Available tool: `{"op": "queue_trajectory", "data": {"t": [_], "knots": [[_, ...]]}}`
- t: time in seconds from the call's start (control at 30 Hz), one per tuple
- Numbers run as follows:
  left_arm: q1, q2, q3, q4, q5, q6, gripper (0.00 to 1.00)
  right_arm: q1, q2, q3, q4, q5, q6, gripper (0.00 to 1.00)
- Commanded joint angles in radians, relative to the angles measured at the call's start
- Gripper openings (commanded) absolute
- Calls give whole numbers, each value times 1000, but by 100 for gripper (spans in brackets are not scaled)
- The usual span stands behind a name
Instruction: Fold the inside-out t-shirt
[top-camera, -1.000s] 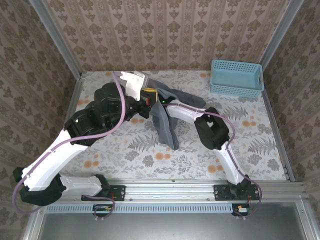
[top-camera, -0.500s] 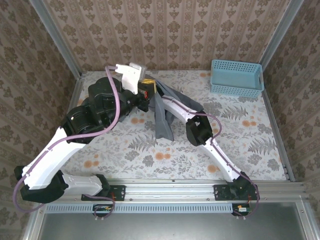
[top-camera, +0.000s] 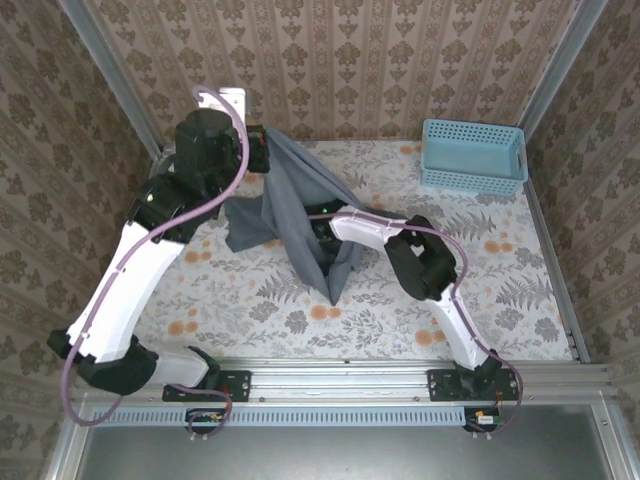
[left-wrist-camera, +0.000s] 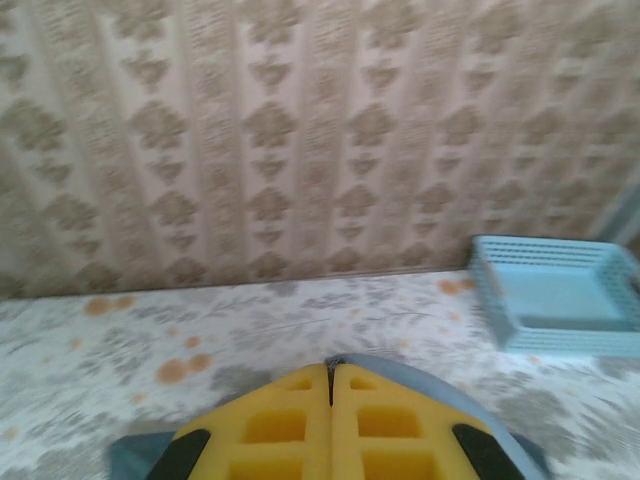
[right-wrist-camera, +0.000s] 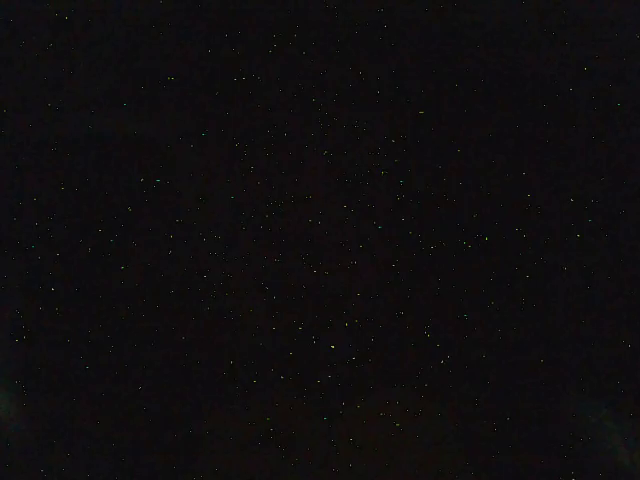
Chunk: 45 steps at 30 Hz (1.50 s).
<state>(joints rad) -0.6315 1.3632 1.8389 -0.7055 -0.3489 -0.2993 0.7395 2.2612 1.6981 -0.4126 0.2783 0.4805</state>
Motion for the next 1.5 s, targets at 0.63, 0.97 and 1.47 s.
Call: {"op": "queue_trajectory", "data": {"t": [0.63, 0.97, 1.47], "knots": [[462, 661, 82, -291, 64, -190, 0, 172, -638, -856, 866, -252, -208, 0], [490, 755, -48, -295, 90, -189, 0, 160, -799, -948, 962, -213, -201, 0], [128, 31, -754, 203, 491, -227, 73, 115, -690, -942, 1028, -202, -172, 0]]}}
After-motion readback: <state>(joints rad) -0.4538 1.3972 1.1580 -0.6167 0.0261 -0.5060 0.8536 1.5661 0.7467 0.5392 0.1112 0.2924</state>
